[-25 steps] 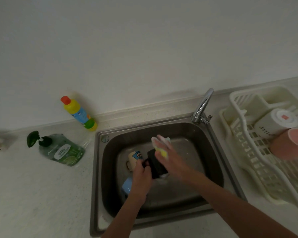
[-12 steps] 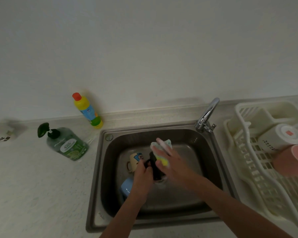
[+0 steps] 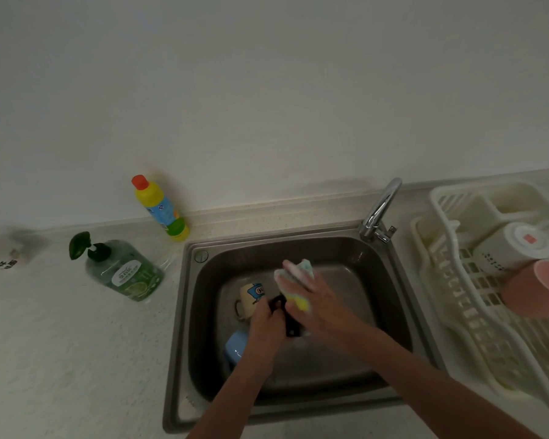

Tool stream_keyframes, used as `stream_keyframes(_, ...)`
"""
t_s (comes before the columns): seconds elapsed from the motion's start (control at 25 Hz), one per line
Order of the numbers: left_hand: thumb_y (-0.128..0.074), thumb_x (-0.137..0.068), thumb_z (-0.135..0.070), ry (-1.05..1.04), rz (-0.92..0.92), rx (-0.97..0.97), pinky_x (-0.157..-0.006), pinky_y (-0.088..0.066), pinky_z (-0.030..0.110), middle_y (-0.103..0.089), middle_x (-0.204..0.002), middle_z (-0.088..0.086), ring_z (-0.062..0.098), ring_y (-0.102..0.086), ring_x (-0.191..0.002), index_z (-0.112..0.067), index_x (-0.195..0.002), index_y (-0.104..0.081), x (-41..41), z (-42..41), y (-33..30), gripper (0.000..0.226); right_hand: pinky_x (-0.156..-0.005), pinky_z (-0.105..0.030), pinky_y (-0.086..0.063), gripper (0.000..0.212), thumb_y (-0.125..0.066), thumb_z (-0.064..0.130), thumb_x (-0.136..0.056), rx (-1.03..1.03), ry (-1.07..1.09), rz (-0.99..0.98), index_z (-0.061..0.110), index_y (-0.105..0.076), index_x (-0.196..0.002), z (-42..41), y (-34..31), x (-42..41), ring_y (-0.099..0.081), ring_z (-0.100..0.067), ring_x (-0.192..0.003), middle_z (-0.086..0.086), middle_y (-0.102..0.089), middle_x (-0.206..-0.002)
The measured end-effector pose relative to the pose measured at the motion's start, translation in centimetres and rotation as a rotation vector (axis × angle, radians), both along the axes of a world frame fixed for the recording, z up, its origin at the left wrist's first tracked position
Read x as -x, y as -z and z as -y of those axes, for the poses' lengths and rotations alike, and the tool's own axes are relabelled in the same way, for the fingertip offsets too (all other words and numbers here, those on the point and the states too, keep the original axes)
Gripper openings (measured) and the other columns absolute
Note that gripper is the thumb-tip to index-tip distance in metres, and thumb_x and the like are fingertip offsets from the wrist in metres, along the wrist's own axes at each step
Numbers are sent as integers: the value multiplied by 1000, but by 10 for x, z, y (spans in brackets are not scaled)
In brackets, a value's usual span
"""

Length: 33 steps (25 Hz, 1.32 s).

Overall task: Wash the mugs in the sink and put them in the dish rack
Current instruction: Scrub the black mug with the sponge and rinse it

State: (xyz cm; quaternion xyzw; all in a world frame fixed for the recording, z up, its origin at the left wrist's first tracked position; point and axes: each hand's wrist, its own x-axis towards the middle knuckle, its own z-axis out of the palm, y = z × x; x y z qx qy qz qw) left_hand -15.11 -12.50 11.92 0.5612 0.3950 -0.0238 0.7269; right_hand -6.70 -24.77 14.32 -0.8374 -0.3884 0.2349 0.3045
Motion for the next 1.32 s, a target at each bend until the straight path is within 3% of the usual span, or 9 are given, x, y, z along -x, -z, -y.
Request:
stream_keyframes(0.12,-38,-103,-9,-148,-22,178,-71,-61,46,-67,-115,17,33,-67,-103,-14,-117,-58,1,-8,-8,25,-119,-26,-23,47,-36,66,-95,-248,258,-575,58,-24,-140,12,-1,-11,-19,-8,-149,17,-23,-159)
stream_keyframes(0.2,-36,-104,-7,-237,7,237,-65,-61,44,-67,-115,20,35,-68,-101,-9,-122,-56,-2,-17,-10,28,-108,-14,-29,45,-34,59,-98,-214,312,-619,51,-20,-141,18,2,3,-28,-3,-142,20,-31,-149)
stream_keyframes(0.36,-38,-102,-9,-124,0,-43,-75,-62,45,-63,-116,15,30,-66,-103,-13,-117,-54,-6,-14,-11,22,-116,-24,-4,57,-32,55,-100,-147,149,-181,56,2,-146,22,1,24,17,10,-143,30,12,-157)
stream_keyframes(0.48,-42,-100,-10,14,7,-281,-76,-59,39,-62,-103,10,26,-64,-95,-21,-99,-50,-3,-4,-15,14,-115,-28,-12,61,-33,51,-103,14,-2,132,47,2,-153,20,-7,24,19,-7,-146,26,28,-156)
stream_keyframes(0.56,-47,-93,-17,104,63,-297,-82,-56,54,-64,-101,13,35,-63,-96,-18,-98,-51,-2,3,-13,7,-115,-32,-10,62,-28,56,-101,67,-89,318,40,-4,-155,20,-6,23,25,-18,-147,25,28,-156)
stream_keyframes(0.64,-47,-92,-17,155,52,-253,-84,-54,59,-64,-105,16,36,-63,-98,-16,-102,-54,1,7,-7,13,-117,-33,-7,63,-22,66,-96,9,-74,229,46,-8,-153,22,-3,16,25,-13,-148,31,23,-156)
stream_keyframes(0.8,-42,-98,-11,-49,-25,-74,-89,-56,53,-64,-115,14,29,-64,-105,-19,-112,-57,5,0,-4,22,-124,-38,-15,59,-32,81,-85,-254,164,-330,69,-12,-139,34,2,3,-1,-2,-150,46,-4,-150)
stream_keyframes(1.08,-47,-100,-9,-25,59,-132,-79,-59,48,-67,-107,18,35,-67,-99,-10,-109,-57,15,15,-16,14,-121,-30,7,57,-30,49,-104,-32,-232,308,31,-18,-157,27,-13,19,21,-12,-149,22,8,-162)
stream_keyframes(1.32,-38,-102,-7,-159,-26,-22,-77,-61,43,-65,-115,13,29,-66,-104,-13,-121,-55,21,9,-26,26,-123,-35,-9,52,-30,62,-98,-200,139,-481,60,-10,-146,39,0,6,1,-4,-151,43,-2,-151)
